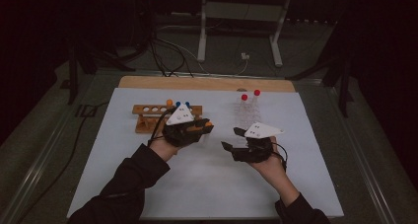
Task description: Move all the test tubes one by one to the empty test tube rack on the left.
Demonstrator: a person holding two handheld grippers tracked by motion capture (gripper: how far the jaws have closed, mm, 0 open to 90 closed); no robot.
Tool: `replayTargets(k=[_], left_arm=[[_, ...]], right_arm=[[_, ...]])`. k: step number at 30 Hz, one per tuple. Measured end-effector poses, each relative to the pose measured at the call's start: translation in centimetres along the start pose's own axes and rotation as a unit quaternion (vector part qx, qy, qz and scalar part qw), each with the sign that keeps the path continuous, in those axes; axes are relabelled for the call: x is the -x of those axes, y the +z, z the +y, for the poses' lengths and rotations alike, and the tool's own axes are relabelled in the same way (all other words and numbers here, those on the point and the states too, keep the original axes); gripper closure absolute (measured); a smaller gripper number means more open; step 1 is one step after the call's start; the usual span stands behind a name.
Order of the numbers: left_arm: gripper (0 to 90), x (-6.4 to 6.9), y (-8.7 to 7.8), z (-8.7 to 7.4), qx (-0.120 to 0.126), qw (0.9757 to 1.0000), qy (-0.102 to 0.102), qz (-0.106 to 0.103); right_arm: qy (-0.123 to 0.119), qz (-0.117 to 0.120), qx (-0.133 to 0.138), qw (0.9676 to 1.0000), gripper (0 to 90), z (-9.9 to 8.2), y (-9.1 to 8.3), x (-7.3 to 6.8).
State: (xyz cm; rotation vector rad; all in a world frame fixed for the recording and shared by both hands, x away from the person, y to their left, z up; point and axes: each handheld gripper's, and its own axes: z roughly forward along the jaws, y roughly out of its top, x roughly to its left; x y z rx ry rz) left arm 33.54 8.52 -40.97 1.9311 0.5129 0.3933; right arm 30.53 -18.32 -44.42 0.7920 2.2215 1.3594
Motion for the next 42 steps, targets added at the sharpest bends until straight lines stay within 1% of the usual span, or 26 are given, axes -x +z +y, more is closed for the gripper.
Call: replayTargets(k=[1,2,3,8,10,12,14,15,17,18,20,22,24,26,27,28,31,33,34,36,37,38,39,40,42], left_arm=[[71.6,-0.2,-0.4,0.0,0.002,1.0,-0.001,0.005],[71.6,-0.4,-0.8,-0.1,0.0,0.9999,0.002,0.016],[71.6,-0.6,-1.2,-0.1,-0.002,0.9998,0.001,0.02],[71.6,-2.0,-3.3,-0.3,0.009,0.9988,-0.005,0.048],[71.6,-2.6,-4.0,-0.4,0.016,0.998,-0.011,0.06],[71.6,-3.0,-4.6,-0.5,0.018,0.9969,-0.015,0.075],[71.6,-3.5,-5.1,-0.5,0.021,0.996,-0.019,0.085],[71.6,-3.8,-5.3,-0.5,0.02,0.9954,-0.017,0.093],[71.6,-4.3,-5.8,-0.4,0.019,0.9945,-0.02,0.101],[71.6,-4.6,-5.9,-0.3,0.019,0.9936,-0.018,0.109],[71.5,-5.1,-6.3,-0.3,0.024,0.9919,-0.022,0.123],[71.5,-5.7,-6.6,-0.2,0.031,0.9886,-0.024,0.145],[71.5,-6.4,-6.9,-0.2,0.039,0.9855,-0.031,0.162],[71.5,-7.0,-7.0,-0.2,0.044,0.9831,-0.036,0.174],[71.5,-7.4,-7.0,-0.3,0.046,0.9818,-0.037,0.18],[71.5,-7.7,-7.0,-0.3,0.046,0.9811,-0.042,0.183],[71.5,-8.5,-6.6,-0.5,0.051,0.9755,-0.044,0.209],[71.5,-8.9,-6.2,-0.8,0.053,0.9731,-0.046,0.219],[71.5,-9.1,-6.0,-0.9,0.054,0.9722,-0.047,0.223],[71.5,-9.6,-5.7,-1.2,0.057,0.9714,-0.055,0.224],[71.5,-9.8,-5.5,-1.4,0.055,0.9702,-0.054,0.23],[71.5,-10.0,-5.4,-1.6,0.055,0.9702,-0.06,0.228],[71.5,-10.3,-5.2,-1.8,0.056,0.9697,-0.068,0.228],[71.5,-10.5,-5.0,-2.0,0.054,0.9684,-0.069,0.234],[71.5,-10.9,-4.8,-2.5,0.058,0.9678,-0.078,0.232]], right_arm=[[0.002,0.001,0.001,1.0,26.8,0.0,0.0,0.0],[0.005,-0.001,0.002,1.0,24.4,0.1,0.0,0.0],[0.008,-0.003,0.004,1.0,21.3,0.1,0.0,0.0],[0.017,-0.011,0.015,0.9997,15.1,0.2,-0.2,0.1],[0.021,-0.015,0.022,0.9994,10.8,0.2,-0.3,0.1],[0.026,-0.018,0.022,0.9993,7.2,0.2,-0.3,0.2],[0.03,-0.021,0.025,0.999,4.0,0.2,-0.3,0.3],[0.029,-0.014,0.025,0.9992,2.6,0.2,-0.3,0.4],[0.031,-0.013,0.027,0.9991,2.5,0.1,-0.4,0.5],[0.031,-0.013,0.026,0.9991,2.5,0.1,-0.4,0.5],[0.029,-0.013,0.024,0.9992,2.5,0.1,-0.4,0.5],[0.028,-0.012,0.026,0.9992,1.1,0.1,-0.5,0.5],[0.026,-0.01,0.027,0.9993,0.3,0.1,-0.6,0.6],[0.028,-0.006,0.031,0.9991,0.3,0.1,-0.7,0.6],[0.029,-0.005,0.031,0.9991,0.3,0.2,-0.7,0.7],[0.03,-0.004,0.029,0.9991,0.3,0.2,-0.7,0.7],[0.029,-0.005,0.027,0.9992,0.3,0.1,-0.7,0.7],[0.028,-0.005,0.027,0.9992,0.3,0.1,-0.7,0.8],[0.029,-0.004,0.027,0.9992,0.3,0.1,-0.7,0.8],[0.03,-0.006,0.027,0.9992,0.3,0.1,-0.7,0.9],[0.032,-0.005,0.028,0.9991,0.3,0.1,-0.8,0.9],[0.032,-0.006,0.028,0.9991,0.3,0.1,-0.8,1.0],[0.031,-0.007,0.029,0.9991,0.3,0.1,-0.8,1.0],[0.033,-0.006,0.029,0.999,0.3,0.1,-0.8,1.0],[0.032,-0.006,0.028,0.9991,0.3,0.1,-0.8,1.0]])
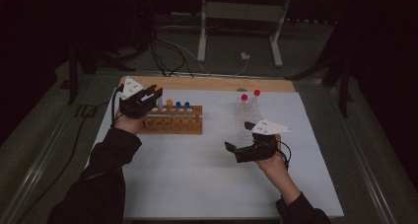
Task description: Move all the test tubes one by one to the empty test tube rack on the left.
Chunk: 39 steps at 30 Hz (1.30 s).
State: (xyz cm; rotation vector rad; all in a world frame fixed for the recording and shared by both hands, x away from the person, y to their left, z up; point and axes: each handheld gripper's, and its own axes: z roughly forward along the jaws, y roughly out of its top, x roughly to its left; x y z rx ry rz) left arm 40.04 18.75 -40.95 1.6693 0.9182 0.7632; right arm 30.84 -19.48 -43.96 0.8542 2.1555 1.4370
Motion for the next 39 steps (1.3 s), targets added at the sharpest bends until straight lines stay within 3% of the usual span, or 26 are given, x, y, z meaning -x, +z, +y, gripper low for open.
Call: replayTargets(k=[9,12,20,29,32,39], left_arm=[[71.5,0.0,1.8,-2.4,-0.041,0.9991,-0.012,0.003],[71.5,0.0,2.1,-2.9,-0.051,0.9983,-0.028,-0.002],[71.5,-0.2,2.8,-4.0,-0.074,0.9969,-0.027,0.004],[71.3,-0.5,2.7,-4.3,-0.078,0.9962,-0.038,0.002],[71.2,-0.5,2.7,-4.2,-0.082,0.9961,-0.03,0.004],[70.4,-0.5,2.6,-4.2,-0.084,0.9959,-0.034,-0.001]], right_arm=[[-0.001,0.002,-0.002,1.0,0.3,0.0,0.0,0.0],[0.0,0.002,-0.002,1.0,0.3,-0.1,-0.1,0.0],[0.003,0.001,-0.005,1.0,0.4,-0.1,-0.1,0.1],[0.005,-0.001,-0.005,1.0,0.4,-0.1,-0.1,0.3],[0.006,-0.001,-0.004,1.0,0.3,-0.1,-0.2,0.2],[0.005,0.002,-0.002,1.0,0.3,0.0,-0.3,0.3]])
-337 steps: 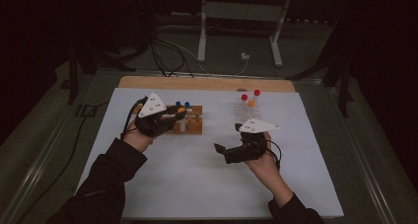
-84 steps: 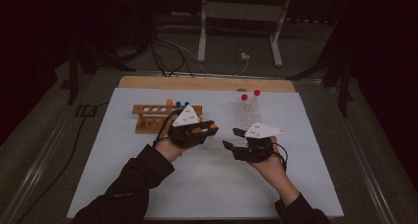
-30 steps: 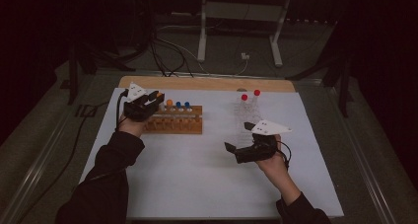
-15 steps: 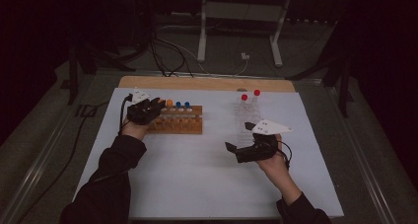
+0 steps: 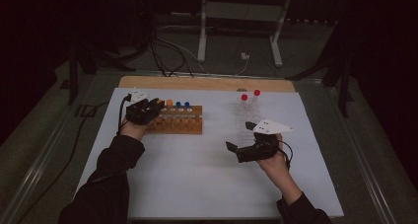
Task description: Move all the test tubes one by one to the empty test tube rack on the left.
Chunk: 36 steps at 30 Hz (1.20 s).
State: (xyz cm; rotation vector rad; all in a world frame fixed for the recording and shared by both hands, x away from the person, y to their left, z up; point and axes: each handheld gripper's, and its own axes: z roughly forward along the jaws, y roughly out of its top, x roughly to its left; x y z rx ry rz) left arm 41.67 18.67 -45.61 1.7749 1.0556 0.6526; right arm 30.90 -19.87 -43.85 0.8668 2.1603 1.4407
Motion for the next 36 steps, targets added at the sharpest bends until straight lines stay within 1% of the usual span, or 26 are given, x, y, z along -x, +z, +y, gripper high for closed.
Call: replayTargets(k=[1,2,3,4,5,6,8,9,11,12,13,15,16,17,18,19,20,21,23,25,27,28,31,33,35,36], left_arm=[[68.9,0.0,-0.1,0.0,0.001,1.0,0.0,-0.001],[66.0,0.0,-0.2,0.0,0.005,1.0,-0.001,-0.005],[65.2,-0.1,-0.4,0.0,0.009,0.9999,-0.001,-0.012],[61.6,-0.1,-0.7,0.1,0.011,0.9999,0.0,-0.012],[60.3,-0.1,-0.9,0.2,0.014,0.9998,0.001,-0.014],[57.4,-0.2,-1.2,0.2,0.018,0.9997,0.001,-0.017],[48.0,-0.2,-1.9,0.4,0.021,0.9997,0.002,-0.01],[45.3,-0.3,-2.3,0.5,0.025,0.9996,0.001,-0.016],[39.2,-0.2,-3.1,0.6,0.025,0.9996,0.005,-0.014],[34.6,-0.2,-3.6,0.6,0.027,0.9993,0.003,-0.024],[29.5,0.0,-4.0,0.6,0.029,0.9991,0.008,-0.029],[24.1,0.3,-4.9,0.4,0.028,0.9978,0.015,-0.058],[19.4,0.6,-5.3,0.3,0.028,0.9974,0.019,-0.064],[16.6,0.8,-5.7,0.1,0.026,0.9963,0.022,-0.079],[16.3,1.0,-6.1,-0.1,0.027,0.9953,0.027,-0.089],[14.9,1.3,-6.5,-0.3,0.03,0.9946,0.032,-0.094],[12.0,1.6,-6.9,-0.5,0.031,0.9933,0.033,-0.106],[9.1,1.9,-7.3,-0.7,0.033,0.9925,0.034,-0.113],[7.8,2.5,-7.9,-1.2,0.038,0.9903,0.033,-0.13],[3.6,3.2,-8.4,-1.7,0.034,0.9884,0.039,-0.142],[3.1,3.7,-8.7,-2.3,0.033,0.9863,0.043,-0.156],[2.7,3.9,-8.8,-2.6,0.033,0.9853,0.046,-0.161],[2.7,4.4,-9.2,-3.6,0.037,0.9838,0.047,-0.169],[2.7,4.7,-9.3,-4.2,0.033,0.9832,0.05,-0.172],[2.7,4.9,-9.2,-4.8,0.03,0.9827,0.053,-0.175],[2.7,5.0,-9.2,-5.0,0.027,0.9819,0.056,-0.179]], right_arm=[[0.0,0.0,0.001,1.0,0.3,0.0,0.0,0.0],[0.002,0.0,0.002,1.0,0.3,0.0,-0.1,0.0],[0.003,0.001,0.003,1.0,0.3,0.0,-0.1,0.0],[0.001,0.0,0.005,1.0,0.3,0.1,-0.1,0.1],[0.001,-0.001,0.006,1.0,0.3,0.1,-0.1,0.1],[0.002,-0.001,0.006,1.0,0.3,0.1,-0.2,0.2],[0.005,0.001,0.006,1.0,0.3,0.1,-0.2,0.3],[0.007,0.001,0.007,1.0,0.3,0.2,-0.2,0.4],[0.005,-0.002,0.011,0.9999,0.3,0.3,-0.4,0.6],[0.006,-0.004,0.012,0.9999,0.3,0.4,-0.5,0.7],[0.006,-0.006,0.014,0.9999,0.4,0.5,-0.6,0.8],[0.004,-0.014,0.019,0.9997,0.3,0.7,-0.7,1.1],[0.004,-0.019,0.021,0.9996,0.4,0.8,-0.8,1.3],[0.004,-0.027,0.025,0.9993,0.4,0.9,-0.8,1.6],[0.004,-0.027,0.027,0.9993,0.4,1.0,-0.7,1.8],[0.007,-0.026,0.03,0.9992,0.3,1.1,-0.6,2.1],[0.009,-0.034,0.033,0.9988,0.4,1.1,-0.5,2.4],[0.008,-0.035,0.035,0.9987,0.3,1.1,-0.4,2.7],[0.006,-0.04,0.034,0.9986,0.3,1.2,-0.2,3.3],[0.003,-0.045,0.03,0.9985,0.3,1.4,0.0,3.9],[0.008,-0.049,0.035,0.9981,0.4,1.4,0.1,4.8],[0.01,-0.05,0.035,0.9981,0.4,1.5,0.2,5.2],[0.017,-0.063,0.022,0.9976,0.4,1.6,0.6,6.4],[0.03,-0.068,0.017,0.9971,0.8,1.6,0.9,7.3],[0.04,-0.077,0.016,0.9961,8.3,1.5,1.2,8.1],[0.045,-0.082,0.013,0.9955,8.8,1.4,1.4,8.5]])
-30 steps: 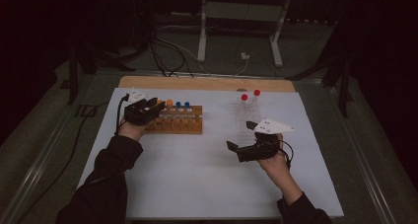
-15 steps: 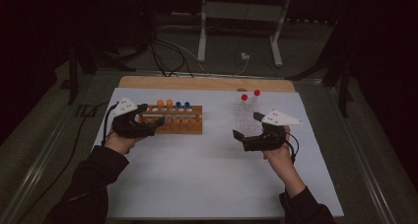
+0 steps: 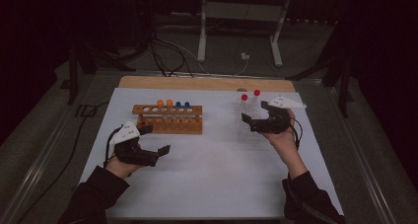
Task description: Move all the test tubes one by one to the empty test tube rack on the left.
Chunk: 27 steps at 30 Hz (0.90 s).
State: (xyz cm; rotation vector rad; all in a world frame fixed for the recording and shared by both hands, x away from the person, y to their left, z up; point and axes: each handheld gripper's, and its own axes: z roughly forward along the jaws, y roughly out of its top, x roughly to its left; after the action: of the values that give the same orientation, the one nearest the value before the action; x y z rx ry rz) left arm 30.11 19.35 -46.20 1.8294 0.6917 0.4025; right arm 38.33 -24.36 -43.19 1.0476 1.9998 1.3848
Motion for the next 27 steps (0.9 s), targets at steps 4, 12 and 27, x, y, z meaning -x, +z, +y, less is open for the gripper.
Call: replayTargets(k=[4,12,27], left_arm=[[2.7,0.3,0.2,-0.4,-0.004,1.0,0.006,-0.001],[2.7,0.5,0.3,-0.7,-0.007,0.9999,0.008,-0.006],[2.8,0.6,0.2,-0.6,-0.008,0.9999,0.005,-0.014]], right_arm=[[0.004,-0.013,-0.007,0.9999,16.5,-0.3,1.1,1.4],[-0.016,-0.004,-0.041,0.999,45.3,-0.6,3.3,2.9],[-0.007,0.003,-0.109,0.9941,64.3,-0.2,7.4,4.7]])
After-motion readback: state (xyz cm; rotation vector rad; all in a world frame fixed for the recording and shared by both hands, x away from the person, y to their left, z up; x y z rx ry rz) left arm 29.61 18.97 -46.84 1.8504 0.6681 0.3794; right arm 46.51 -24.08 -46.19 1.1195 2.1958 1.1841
